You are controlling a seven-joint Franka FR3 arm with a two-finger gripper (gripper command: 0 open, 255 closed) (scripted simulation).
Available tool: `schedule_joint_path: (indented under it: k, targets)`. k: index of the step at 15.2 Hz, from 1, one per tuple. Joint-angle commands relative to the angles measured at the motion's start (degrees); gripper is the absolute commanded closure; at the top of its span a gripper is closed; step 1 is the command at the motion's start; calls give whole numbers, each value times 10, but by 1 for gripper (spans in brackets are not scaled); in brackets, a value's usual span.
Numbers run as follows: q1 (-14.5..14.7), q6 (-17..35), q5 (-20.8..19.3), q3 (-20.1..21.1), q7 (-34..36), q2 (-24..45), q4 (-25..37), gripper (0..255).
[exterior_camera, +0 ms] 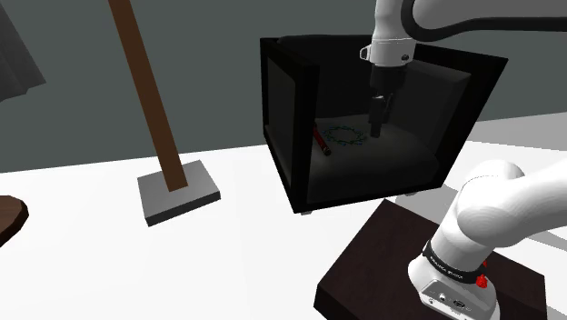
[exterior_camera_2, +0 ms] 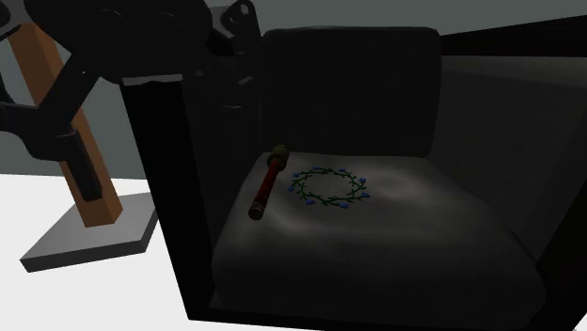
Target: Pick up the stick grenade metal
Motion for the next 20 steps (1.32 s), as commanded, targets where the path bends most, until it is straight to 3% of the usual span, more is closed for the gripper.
schedule_joint_path:
  k: [1,11,20]
  targets:
    - [0,0,0,0,0,0,0,0]
    - [-56,173,-1,-7,88,185,35,0]
    - [-97,283,-4,-25,160,358,119,0]
